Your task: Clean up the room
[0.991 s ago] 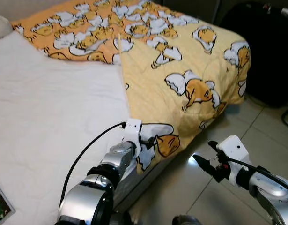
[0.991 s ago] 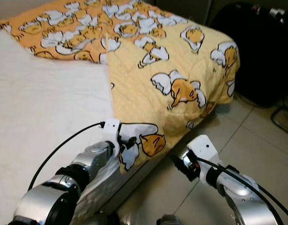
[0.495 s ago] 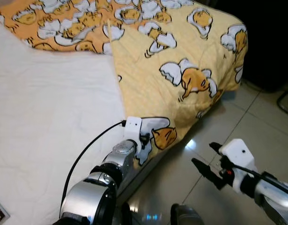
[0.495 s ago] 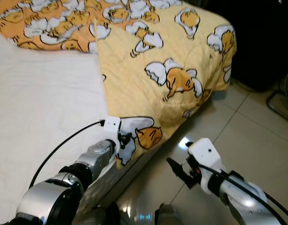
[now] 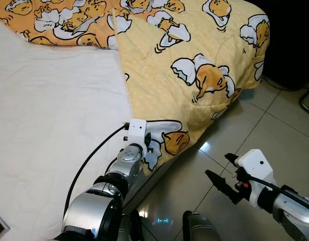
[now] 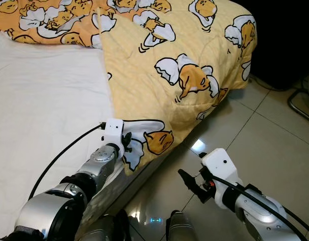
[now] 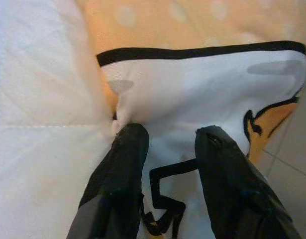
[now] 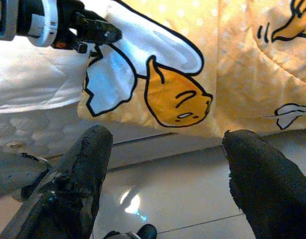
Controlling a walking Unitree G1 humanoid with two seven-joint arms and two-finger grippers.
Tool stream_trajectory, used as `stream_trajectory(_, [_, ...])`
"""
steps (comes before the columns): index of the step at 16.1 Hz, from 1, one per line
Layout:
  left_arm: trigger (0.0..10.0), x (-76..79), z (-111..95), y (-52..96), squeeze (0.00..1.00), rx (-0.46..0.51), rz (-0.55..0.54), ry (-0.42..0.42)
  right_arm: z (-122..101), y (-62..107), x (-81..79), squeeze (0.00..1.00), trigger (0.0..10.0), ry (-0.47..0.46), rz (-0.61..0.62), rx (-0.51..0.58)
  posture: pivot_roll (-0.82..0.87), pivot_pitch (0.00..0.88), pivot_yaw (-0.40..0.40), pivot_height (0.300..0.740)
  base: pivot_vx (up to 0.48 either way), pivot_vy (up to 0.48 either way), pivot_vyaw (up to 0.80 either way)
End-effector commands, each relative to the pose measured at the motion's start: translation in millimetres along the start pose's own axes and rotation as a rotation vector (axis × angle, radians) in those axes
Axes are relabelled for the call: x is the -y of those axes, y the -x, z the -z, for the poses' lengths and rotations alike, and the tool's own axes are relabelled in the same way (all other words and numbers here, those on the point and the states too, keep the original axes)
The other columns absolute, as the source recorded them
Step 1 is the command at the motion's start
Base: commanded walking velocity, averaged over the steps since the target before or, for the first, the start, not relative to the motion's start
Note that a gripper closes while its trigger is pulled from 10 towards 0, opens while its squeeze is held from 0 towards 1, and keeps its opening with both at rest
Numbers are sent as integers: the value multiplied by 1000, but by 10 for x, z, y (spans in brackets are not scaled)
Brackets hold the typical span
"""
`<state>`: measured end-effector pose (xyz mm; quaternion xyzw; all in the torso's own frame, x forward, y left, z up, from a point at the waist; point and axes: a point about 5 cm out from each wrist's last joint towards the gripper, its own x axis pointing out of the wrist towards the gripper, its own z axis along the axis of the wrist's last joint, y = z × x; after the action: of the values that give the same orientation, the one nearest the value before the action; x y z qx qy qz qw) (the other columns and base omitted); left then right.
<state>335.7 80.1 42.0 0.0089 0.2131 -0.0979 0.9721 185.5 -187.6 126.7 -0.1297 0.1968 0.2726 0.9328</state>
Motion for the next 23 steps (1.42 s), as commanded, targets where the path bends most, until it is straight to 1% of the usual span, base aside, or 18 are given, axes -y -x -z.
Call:
stream_trajectory(1, [6784,32,32,5,0,-11,30,6,-5,8,-48,0,10000,-12,-15,2,-370,243,89,740,0,0,0])
stream_trajectory(2, [10000,30,56,9,0,-22,11,5,-10,12,-48,0,10000,-11,-17,2,-374,242,87,740,0,0,0])
stream_trajectory(4, [10000,-13,50,10,0,-15,-43,6,-12,22,-36,0,10000,-10,-16,0,-374,243,88,740,0,0,0])
stream_trajectory(5, [10000,-49,12,10,1000,19,-75,13,-10,34,-27,0,10000,-9,-13,-1,-373,242,90,740,0,0,0])
stream_trajectory(7, [10000,-60,-97,17,1000,125,-81,3,-9,40,-29,0,10000,-12,-11,-2,-369,241,91,740,0,0,0])
stream_trajectory(9, [10000,-56,-97,23,1000,140,-81,-17,-3,25,-46,0,10000,-14,-15,-2,-368,241,90,740,0,0,0])
stream_trajectory(10, [10000,-52,-67,26,1000,124,-72,3,-4,14,-61,0,10000,-15,-20,-2,-369,240,88,740,0,0,0])
stream_trajectory(11, [10000,-47,-46,28,1000,116,-65,-13,-8,9,-68,0,10000,-15,-24,-1,-369,240,87,740,0,0,0])
stream_trajectory(12, [10000,-16,22,28,1000,67,-32,6,-15,5,-69,0,10000,-13,-29,0,-369,242,86,740,0,0,0])
stream_trajectory(13, [10000,-5,40,29,1000,56,-20,-1,-19,2,-67,0,10000,-12,-30,0,-372,244,87,740,0,0,0])
stream_trajectory(15, [10000,24,151,36,1000,-29,16,114,-36,-4,-49,0,10000,-10,-28,2,-381,242,88,740,0,0,0])
stream_trajectory(16, [10000,33,151,35,1000,-31,24,114,-40,-2,-44,0,10000,-10,-27,2,-382,243,89,740,0,0,0])
stream_trajectory(17, [10000,50,146,34,384,-29,45,99,-43,0,-39,0,10000,-10,-27,2,-382,243,89,740,0,0,0])
stream_trajectory(18, [10000,52,141,33,0,-27,47,93,-45,2,-36,0,10000,-10,-26,3,-382,244,89,740,0,0,0])
stream_trajectory(19, [4902,55,136,32,0,-27,50,96,-45,5,-35,0,10000,-10,-27,3,-382,245,90,740,0,0,0])
stream_trajectory(20, [3333,54,133,31,0,-27,51,92,-44,5,-37,0,10000,-9,-28,2,-382,245,90,740,0,0,0])
stream_trajectory(21, [0,48,128,29,0,-28,56,88,-47,2,-41,0,10000,-9,-29,3,-384,244,90,740,0,0,0])
stream_trajectory(23, [0,46,126,29,0,-27,57,90,-49,-1,-41,0,10000,-10,-30,4,-383,244,89,740,0,0,0])
